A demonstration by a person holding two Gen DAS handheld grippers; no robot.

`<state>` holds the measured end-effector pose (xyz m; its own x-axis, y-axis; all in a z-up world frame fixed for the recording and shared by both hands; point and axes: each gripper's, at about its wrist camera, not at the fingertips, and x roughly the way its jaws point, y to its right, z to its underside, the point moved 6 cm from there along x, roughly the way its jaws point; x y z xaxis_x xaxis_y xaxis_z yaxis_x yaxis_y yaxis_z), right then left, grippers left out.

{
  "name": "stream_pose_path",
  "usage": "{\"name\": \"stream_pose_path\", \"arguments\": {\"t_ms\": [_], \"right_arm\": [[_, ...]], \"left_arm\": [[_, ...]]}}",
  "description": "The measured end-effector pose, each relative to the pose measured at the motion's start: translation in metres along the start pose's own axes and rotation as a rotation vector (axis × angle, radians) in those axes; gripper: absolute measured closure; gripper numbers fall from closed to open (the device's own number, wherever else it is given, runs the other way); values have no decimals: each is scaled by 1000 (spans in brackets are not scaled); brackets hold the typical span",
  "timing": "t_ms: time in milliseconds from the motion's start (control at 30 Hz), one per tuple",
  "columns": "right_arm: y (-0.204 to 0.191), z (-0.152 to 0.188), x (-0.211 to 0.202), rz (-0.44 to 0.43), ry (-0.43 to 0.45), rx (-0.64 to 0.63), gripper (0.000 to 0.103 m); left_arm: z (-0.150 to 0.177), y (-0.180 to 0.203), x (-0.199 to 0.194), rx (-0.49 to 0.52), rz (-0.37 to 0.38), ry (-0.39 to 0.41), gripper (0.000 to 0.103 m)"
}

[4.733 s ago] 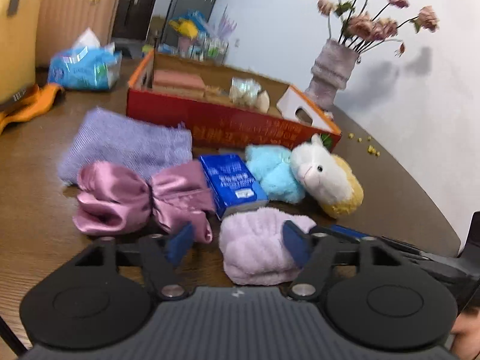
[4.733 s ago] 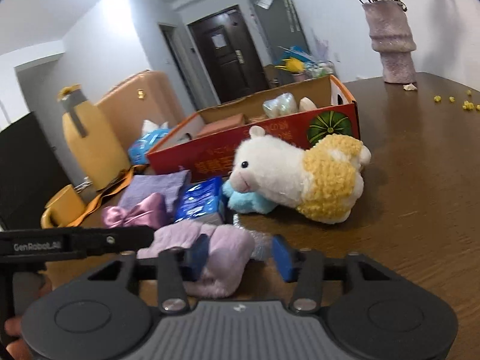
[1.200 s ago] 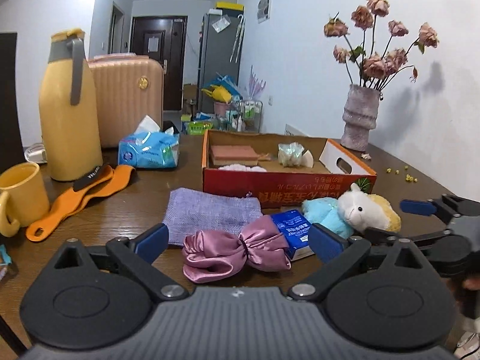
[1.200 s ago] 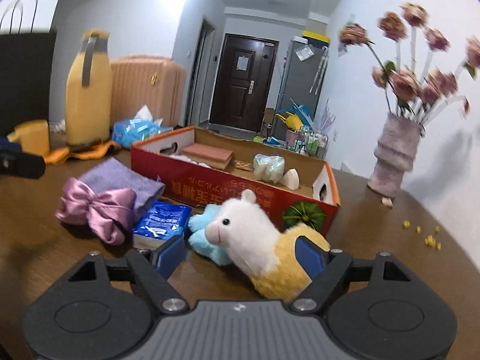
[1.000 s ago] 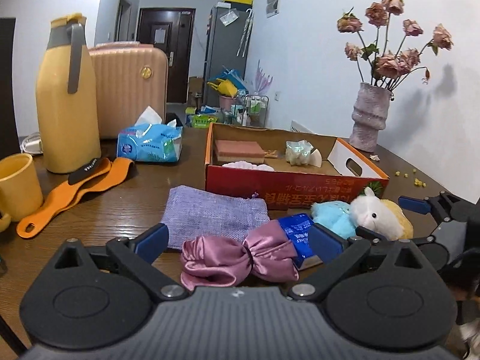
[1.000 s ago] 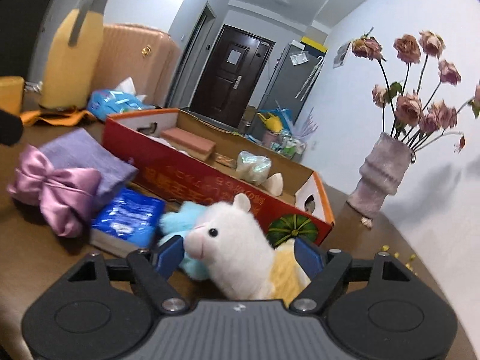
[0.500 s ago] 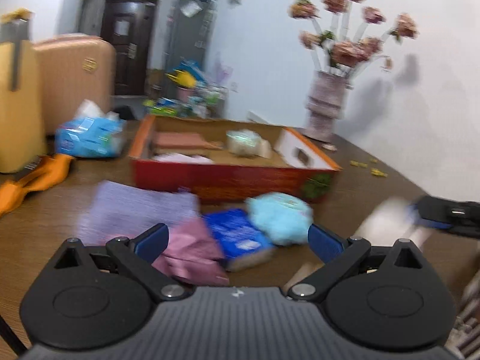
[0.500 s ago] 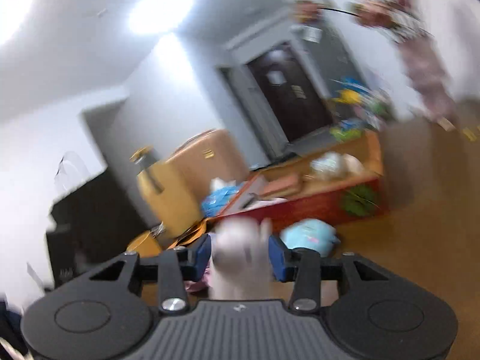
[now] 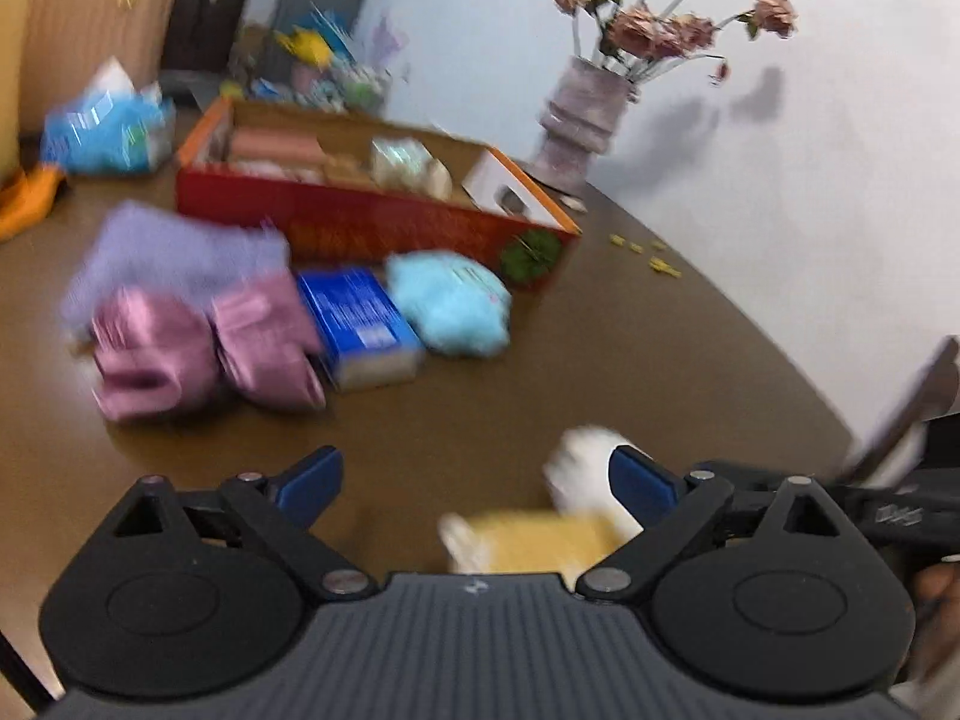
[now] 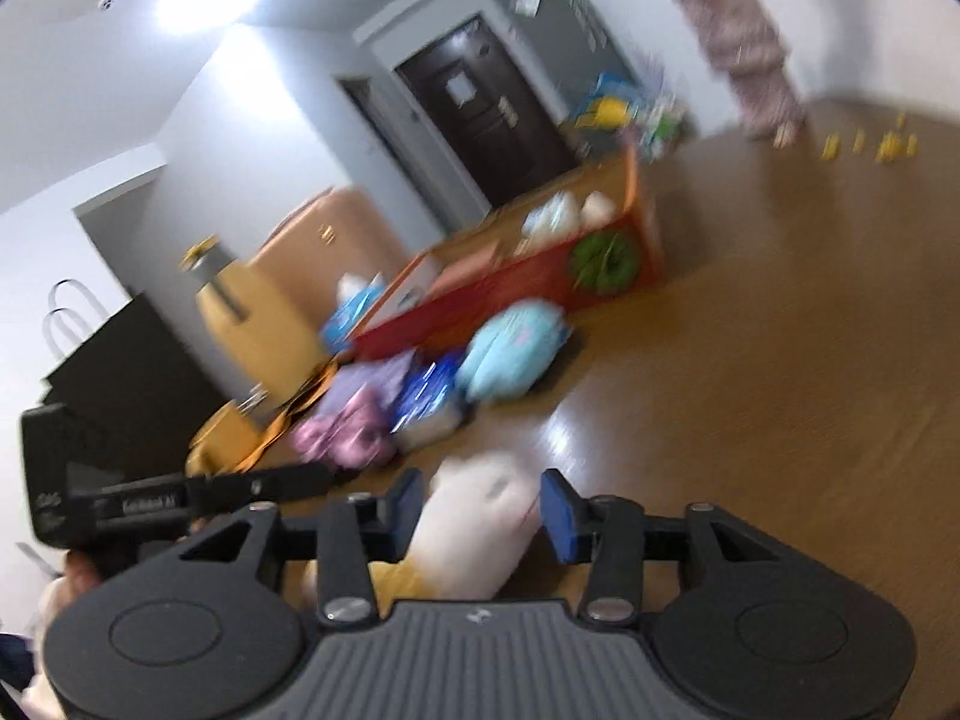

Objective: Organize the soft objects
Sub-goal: 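Close both grippers together on the white-and-yellow plush alpaca, then carry the plush alpaca into the red box and open both grippers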

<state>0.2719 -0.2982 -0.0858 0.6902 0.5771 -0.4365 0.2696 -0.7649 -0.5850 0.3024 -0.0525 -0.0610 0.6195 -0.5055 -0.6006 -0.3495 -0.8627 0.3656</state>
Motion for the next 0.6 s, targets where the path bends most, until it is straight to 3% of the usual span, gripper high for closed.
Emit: {"name": "stream_pose_path", "arguments": {"t_ms": [67, 100, 200, 267, 367, 600], "right_arm": [[-5, 12, 5, -28, -38, 33, 56], [-7, 18, 9, -31, -52, 37, 53], [-10, 21, 15, -19, -38, 51, 51], [-4, 16, 22, 34, -14, 101, 52], [-8, 11, 18, 85, 9, 73, 53], [-22, 17, 8, 40, -1, 62, 50]], "left_arm": [[12, 2, 3, -2, 15, -29, 18], [17, 3, 7, 0, -3, -48, 36], [23, 7, 4, -53, 27, -50, 53], [25, 14, -2, -39, 55, -49, 52], [28, 17, -14, -34, 69, -20, 40], [30, 1, -8, -154, 72, -46, 39]]}}
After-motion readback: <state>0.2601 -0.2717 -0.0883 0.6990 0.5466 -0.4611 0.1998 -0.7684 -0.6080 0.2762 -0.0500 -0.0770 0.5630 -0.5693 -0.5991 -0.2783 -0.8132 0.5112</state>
